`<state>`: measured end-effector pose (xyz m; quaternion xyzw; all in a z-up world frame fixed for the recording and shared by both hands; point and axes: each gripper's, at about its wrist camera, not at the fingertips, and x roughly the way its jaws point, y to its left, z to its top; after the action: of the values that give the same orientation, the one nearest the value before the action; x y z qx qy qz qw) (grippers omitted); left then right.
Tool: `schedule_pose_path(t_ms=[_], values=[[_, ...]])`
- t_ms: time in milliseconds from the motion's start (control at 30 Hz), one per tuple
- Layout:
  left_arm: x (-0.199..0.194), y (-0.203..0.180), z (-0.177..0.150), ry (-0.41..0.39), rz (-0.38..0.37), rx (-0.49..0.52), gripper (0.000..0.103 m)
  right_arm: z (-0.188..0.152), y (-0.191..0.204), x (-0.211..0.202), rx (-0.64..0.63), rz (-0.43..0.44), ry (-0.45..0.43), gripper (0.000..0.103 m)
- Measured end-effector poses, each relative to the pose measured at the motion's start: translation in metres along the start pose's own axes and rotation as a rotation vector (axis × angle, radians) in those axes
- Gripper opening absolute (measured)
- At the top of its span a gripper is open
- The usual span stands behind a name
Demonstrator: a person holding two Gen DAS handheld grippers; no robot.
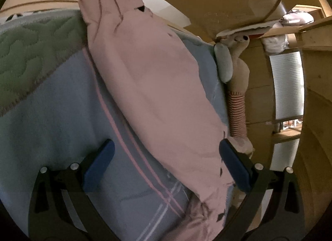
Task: Fold large clothes
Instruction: 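Close the left tool on the sleeve cuff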
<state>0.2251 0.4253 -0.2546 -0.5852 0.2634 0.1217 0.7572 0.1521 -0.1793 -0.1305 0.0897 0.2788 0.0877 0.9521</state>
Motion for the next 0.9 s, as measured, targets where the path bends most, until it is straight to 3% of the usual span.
schedule_pose_path(t_ms=[200,567,900], values=[[0.003,0.005,0.016,-0.053,0.021,-0.013,0.101,-0.004,0.009,0.011,-0.023,-0.006,0.024,0.102],[0.012,0.007,0.051,-0.160,-0.041,-0.097,0.101,-0.014,0.030,0.029,-0.090,-0.012,0.063,0.102],[0.024,0.002,0.079,-0.233,-0.036,-0.134,0.101,-0.019,0.038,0.036,-0.125,-0.025,0.073,0.102]])
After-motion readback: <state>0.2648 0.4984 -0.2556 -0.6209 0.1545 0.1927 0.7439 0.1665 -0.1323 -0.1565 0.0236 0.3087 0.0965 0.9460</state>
